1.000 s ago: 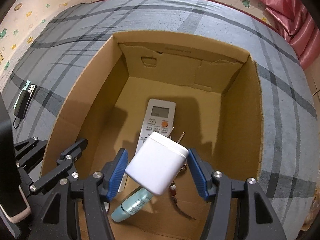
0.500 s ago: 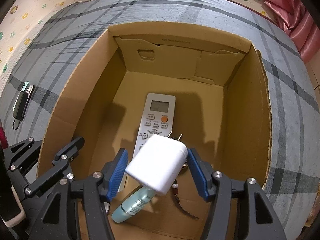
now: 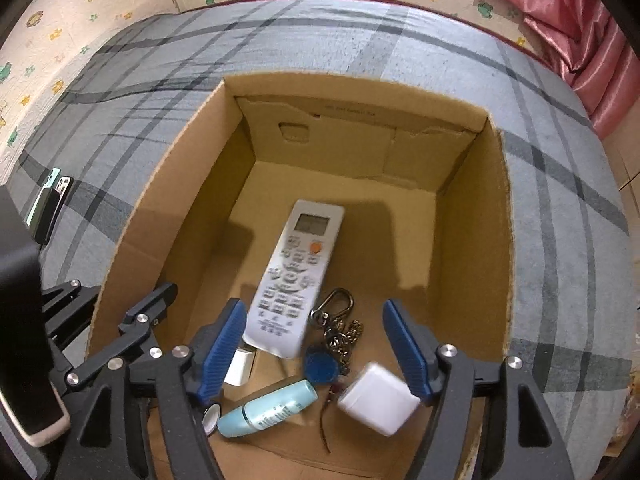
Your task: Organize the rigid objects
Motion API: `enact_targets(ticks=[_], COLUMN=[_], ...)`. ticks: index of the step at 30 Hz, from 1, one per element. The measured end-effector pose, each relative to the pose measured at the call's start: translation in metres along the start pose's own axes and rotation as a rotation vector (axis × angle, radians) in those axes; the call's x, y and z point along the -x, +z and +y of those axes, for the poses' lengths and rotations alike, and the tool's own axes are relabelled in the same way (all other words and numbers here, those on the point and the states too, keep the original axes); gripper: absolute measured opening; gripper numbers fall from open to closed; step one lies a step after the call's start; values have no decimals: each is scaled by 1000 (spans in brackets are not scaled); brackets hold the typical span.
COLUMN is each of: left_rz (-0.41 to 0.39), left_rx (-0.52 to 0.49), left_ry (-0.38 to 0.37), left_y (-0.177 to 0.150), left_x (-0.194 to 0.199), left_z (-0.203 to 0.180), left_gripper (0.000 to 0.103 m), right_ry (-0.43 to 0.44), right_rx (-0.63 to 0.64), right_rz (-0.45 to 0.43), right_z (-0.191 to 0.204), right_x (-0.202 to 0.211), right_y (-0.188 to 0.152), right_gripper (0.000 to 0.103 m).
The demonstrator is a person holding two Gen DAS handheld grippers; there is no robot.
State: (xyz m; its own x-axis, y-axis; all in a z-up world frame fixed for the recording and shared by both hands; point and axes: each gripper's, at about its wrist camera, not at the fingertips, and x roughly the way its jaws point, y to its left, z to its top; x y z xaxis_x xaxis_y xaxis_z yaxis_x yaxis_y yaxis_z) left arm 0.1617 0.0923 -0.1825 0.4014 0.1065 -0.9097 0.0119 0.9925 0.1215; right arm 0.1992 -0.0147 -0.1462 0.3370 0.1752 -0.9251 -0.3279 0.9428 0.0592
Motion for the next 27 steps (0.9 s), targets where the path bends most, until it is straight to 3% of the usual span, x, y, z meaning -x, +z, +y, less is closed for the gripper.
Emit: enact_targets(ticks=[7, 19, 27], left_rz=[0, -1, 0], left_rx=[0, -1, -2], left_ry=[-2, 0, 6], left_y=[0, 0, 0], left_x=[0, 3, 3], left_z=[0, 0, -2], left_gripper=[14, 14, 14], right_ry=[-11, -98, -149], right_rx=[-24, -98, -138], right_rz=[-30, -82, -109], right_z=[-6, -38, -58], right_x=[15, 53, 75], right_y=[4, -6, -22], right_gripper=[76, 103, 103])
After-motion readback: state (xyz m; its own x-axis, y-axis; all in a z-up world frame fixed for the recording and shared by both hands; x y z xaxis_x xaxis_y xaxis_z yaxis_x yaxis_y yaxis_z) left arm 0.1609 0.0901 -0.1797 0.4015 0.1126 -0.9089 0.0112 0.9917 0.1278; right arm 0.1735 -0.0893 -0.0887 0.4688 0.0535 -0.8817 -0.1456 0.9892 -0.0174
